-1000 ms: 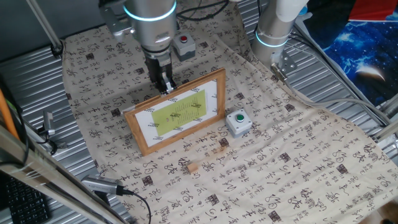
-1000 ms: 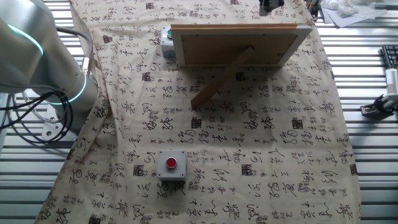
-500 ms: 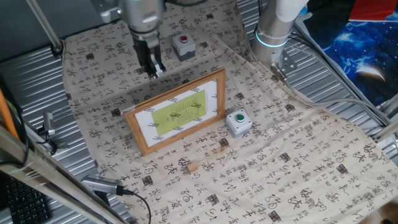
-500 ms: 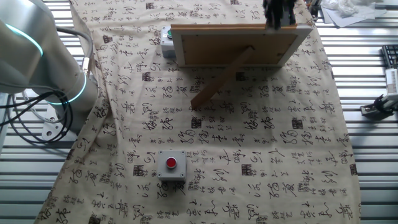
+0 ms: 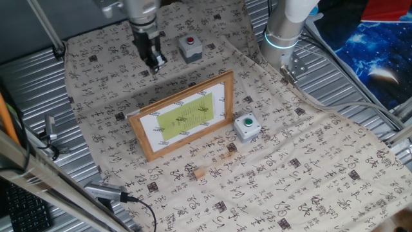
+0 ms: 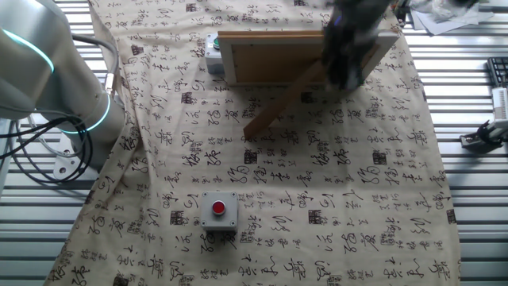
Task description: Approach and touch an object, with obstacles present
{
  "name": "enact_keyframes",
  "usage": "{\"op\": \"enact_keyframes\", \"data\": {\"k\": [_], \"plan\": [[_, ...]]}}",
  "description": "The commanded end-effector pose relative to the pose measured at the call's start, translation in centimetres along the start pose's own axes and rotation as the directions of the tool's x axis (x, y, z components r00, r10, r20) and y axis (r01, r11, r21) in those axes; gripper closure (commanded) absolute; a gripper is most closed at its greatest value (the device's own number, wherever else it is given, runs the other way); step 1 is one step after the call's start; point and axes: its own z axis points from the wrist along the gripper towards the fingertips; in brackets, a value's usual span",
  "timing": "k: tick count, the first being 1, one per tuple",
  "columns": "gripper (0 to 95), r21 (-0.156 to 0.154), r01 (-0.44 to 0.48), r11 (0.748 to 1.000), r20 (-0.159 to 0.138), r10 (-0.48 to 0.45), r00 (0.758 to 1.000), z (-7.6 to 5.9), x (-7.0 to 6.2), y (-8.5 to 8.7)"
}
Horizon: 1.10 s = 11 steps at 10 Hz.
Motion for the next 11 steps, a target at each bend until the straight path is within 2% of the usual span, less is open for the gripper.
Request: {"op": "enact_keyframes", "data": {"k": [1,2,3,5,6,8,10,11], "plan": [[95.0,-0.001,-0.027,1.000,0.002,0.027,1.000,2.6,0.8,-1.0],[95.0,-0.006,-0.038,0.999,0.007,0.038,0.999,3.8,1.4,-1.4],[95.0,-0.007,-0.041,0.999,0.011,0.042,0.999,4.5,1.7,-1.6],[95.0,-0.004,-0.047,0.999,0.010,0.047,0.999,4.6,1.8,-1.6],[95.0,-0.001,-0.040,0.999,0.017,0.040,0.999,5.0,3.1,-2.3],[95.0,-0.002,-0.038,0.999,0.017,0.039,0.999,5.4,4.3,-3.3],[95.0,-0.009,-0.047,0.999,0.016,0.047,0.999,6.8,5.8,-5.6],[95.0,-0.010,-0.053,0.999,0.013,0.053,0.998,7.5,6.5,-6.1]]}}
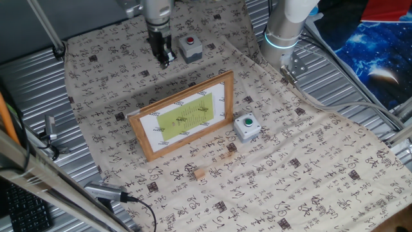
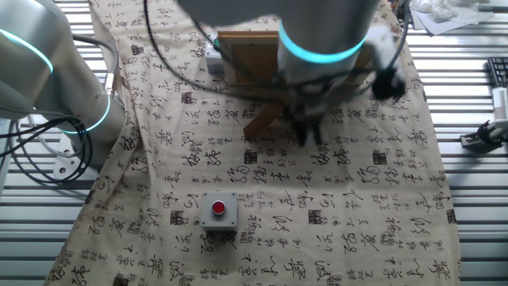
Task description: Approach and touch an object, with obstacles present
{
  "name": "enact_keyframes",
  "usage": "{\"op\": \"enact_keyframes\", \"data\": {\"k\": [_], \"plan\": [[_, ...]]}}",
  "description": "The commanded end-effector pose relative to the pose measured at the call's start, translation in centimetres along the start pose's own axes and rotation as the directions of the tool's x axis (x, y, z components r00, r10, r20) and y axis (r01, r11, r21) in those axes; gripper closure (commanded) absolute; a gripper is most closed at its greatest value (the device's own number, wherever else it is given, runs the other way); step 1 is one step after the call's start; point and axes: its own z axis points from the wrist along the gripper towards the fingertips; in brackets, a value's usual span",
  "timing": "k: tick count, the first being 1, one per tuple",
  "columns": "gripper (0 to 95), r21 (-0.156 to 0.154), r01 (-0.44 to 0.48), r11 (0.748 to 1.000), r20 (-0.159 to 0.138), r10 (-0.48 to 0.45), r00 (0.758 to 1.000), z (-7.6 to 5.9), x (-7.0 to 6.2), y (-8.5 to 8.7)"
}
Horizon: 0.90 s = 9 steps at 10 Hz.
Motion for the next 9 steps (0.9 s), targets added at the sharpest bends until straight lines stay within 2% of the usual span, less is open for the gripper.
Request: {"op": "enact_keyframes", "data": {"k": [1,3,9], "plan": [[95.0,0.011,-0.016,1.000,-0.007,0.016,1.000,1.01,0.45,-0.29],[95.0,0.003,-0.040,0.999,-0.015,0.040,0.999,1.21,0.57,-0.18],[95.0,0.010,-0.036,0.999,-0.012,0.037,0.999,1.64,0.86,0.06]]}}
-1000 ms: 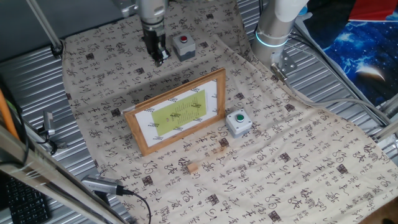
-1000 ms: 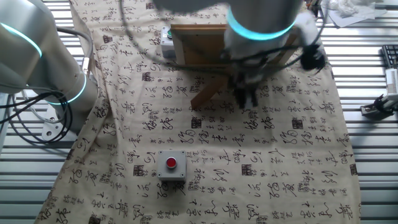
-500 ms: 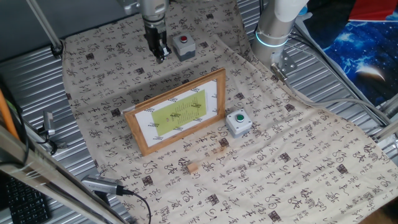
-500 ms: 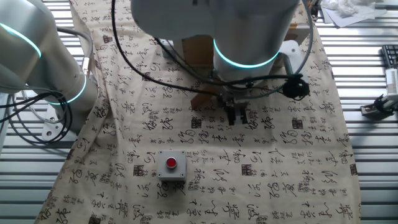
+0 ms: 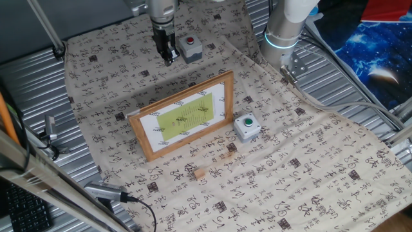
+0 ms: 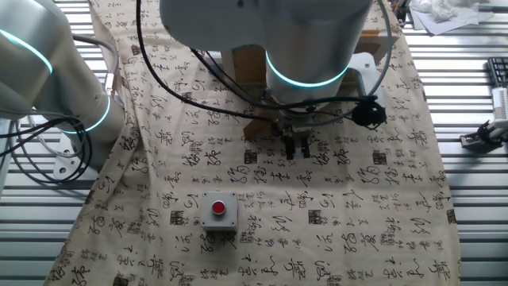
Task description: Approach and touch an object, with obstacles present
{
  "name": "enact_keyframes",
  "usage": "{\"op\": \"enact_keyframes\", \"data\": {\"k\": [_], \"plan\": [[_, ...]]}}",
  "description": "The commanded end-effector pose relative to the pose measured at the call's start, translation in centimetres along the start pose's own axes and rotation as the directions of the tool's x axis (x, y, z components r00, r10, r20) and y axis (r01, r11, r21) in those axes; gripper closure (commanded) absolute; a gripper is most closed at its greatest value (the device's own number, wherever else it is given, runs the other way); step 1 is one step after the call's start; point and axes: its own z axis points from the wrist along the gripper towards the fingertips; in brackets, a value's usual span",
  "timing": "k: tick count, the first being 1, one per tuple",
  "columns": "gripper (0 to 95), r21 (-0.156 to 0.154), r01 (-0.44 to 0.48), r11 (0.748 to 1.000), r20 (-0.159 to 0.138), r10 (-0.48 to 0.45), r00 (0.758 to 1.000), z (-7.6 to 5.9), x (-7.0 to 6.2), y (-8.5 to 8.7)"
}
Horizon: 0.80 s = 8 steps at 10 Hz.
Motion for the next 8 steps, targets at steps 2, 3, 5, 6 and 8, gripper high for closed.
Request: {"op": "enact_keyframes", "data": {"k": [2,3,5,6,8], "plan": [[95.0,0.002,-0.001,1.000,0.006,0.001,1.000,0.09,-0.11,-0.02],[95.0,0.006,0.003,1.000,0.007,-0.003,1.000,0.09,-0.12,-0.02],[95.0,0.014,0.011,1.000,0.011,-0.011,1.000,0.08,-0.11,-0.03],[95.0,0.013,0.018,1.000,0.009,-0.018,1.000,0.08,-0.11,-0.03],[95.0,0.015,0.039,0.999,0.000,-0.039,0.999,0.07,-0.10,-0.04]]}}
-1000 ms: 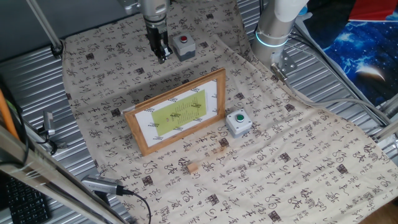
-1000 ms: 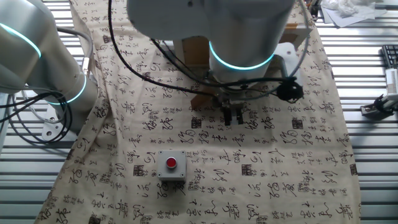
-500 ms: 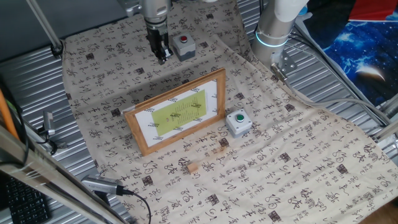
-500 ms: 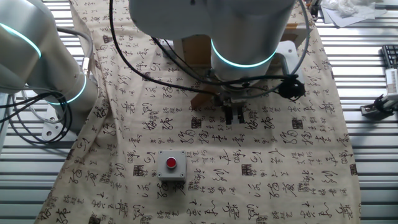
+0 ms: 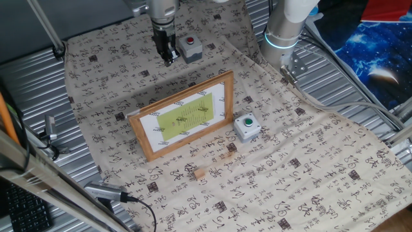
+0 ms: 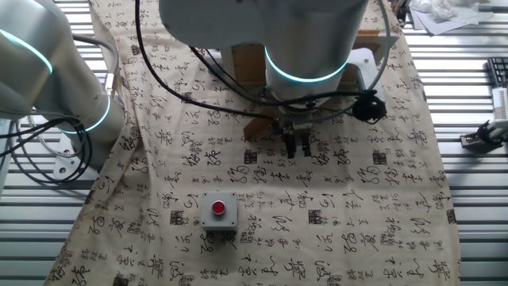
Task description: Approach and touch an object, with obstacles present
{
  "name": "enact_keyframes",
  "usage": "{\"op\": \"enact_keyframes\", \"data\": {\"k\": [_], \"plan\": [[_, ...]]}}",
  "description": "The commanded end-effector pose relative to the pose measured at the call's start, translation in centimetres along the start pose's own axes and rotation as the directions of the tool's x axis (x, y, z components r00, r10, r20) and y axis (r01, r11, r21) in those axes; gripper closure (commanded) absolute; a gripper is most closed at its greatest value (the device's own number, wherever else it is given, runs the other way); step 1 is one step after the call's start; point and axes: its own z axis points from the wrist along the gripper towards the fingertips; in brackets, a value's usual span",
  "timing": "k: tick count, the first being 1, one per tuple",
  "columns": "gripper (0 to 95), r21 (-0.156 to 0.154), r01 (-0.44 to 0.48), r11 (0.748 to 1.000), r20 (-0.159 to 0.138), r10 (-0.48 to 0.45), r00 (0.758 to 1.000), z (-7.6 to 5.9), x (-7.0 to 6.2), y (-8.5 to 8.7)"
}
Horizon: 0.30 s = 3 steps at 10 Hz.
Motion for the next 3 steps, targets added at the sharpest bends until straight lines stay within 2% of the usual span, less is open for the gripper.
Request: {"op": "enact_keyframes", "data": {"k": [1,3], "plan": [[95.0,0.000,0.012,1.000,-0.006,-0.012,1.000,-0.02,-0.13,0.00],[95.0,-0.001,0.022,1.000,-0.014,-0.022,1.000,-0.02,-0.13,0.00]]}}
